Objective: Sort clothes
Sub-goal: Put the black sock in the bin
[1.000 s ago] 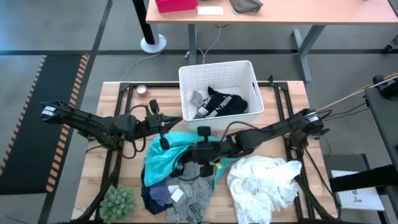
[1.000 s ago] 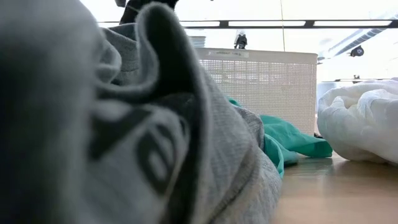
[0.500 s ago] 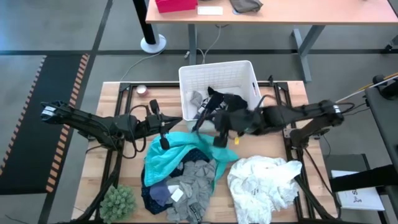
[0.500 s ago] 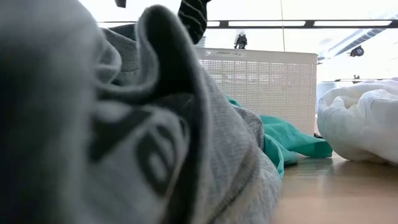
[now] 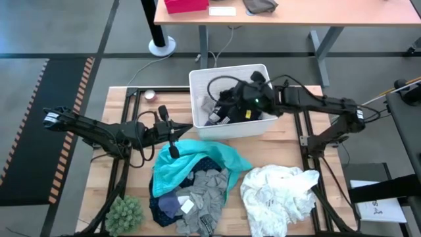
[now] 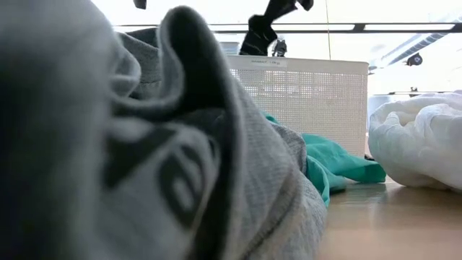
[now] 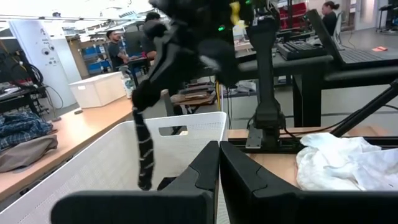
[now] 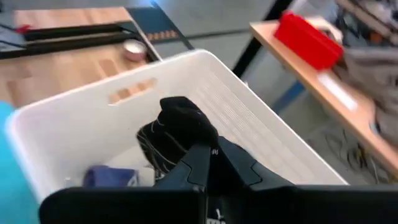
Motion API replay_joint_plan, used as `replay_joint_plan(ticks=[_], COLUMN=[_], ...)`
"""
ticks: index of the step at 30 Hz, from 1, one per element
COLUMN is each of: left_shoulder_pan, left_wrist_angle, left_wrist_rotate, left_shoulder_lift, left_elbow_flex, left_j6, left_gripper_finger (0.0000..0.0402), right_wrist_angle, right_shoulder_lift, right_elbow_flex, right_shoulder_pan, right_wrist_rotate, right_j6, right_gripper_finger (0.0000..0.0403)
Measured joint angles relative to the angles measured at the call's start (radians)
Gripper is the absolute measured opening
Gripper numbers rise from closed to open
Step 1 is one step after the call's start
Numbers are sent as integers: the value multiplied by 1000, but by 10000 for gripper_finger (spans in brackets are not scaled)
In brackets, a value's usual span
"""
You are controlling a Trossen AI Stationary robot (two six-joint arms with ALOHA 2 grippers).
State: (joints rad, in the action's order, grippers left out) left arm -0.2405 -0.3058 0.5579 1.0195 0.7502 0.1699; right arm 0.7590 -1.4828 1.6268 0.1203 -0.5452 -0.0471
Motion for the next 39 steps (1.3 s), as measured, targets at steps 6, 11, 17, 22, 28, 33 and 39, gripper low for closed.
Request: replay_joint_plan(ticks=[6, 11, 17, 22, 28, 33, 39], left_shoulder_pan=[0, 0, 0, 0, 0, 0, 0], left_wrist_angle=[1, 2, 2, 2, 2, 3, 3], left_wrist_rotate=[0, 0, 0, 0, 0, 0, 0], left_shoulder_lift=[0, 0, 0, 0, 0, 0, 0], left_elbow_flex=[0, 0, 0, 0, 0, 0, 0], left_j6=[0, 0, 0, -3, -3, -3, -4], left_gripper_finger=[0, 0, 0, 0, 0, 0, 0], right_wrist_angle=[70, 117, 126, 126, 127, 127, 133], right_shoulder_lift=[-21, -38, -51, -55, -55, -55, -55], right_elbow_flex=[0, 0, 0, 0, 0, 0, 0], right_shoulder_pan=[65, 81, 81, 81, 81, 81, 81], right_wrist_rotate=[4, 3, 4, 3, 3, 3, 3], right_j6=[-129, -167, -165, -163, -160, -159, -159], right_gripper_finger=[3, 3, 3, 4, 3, 4, 4])
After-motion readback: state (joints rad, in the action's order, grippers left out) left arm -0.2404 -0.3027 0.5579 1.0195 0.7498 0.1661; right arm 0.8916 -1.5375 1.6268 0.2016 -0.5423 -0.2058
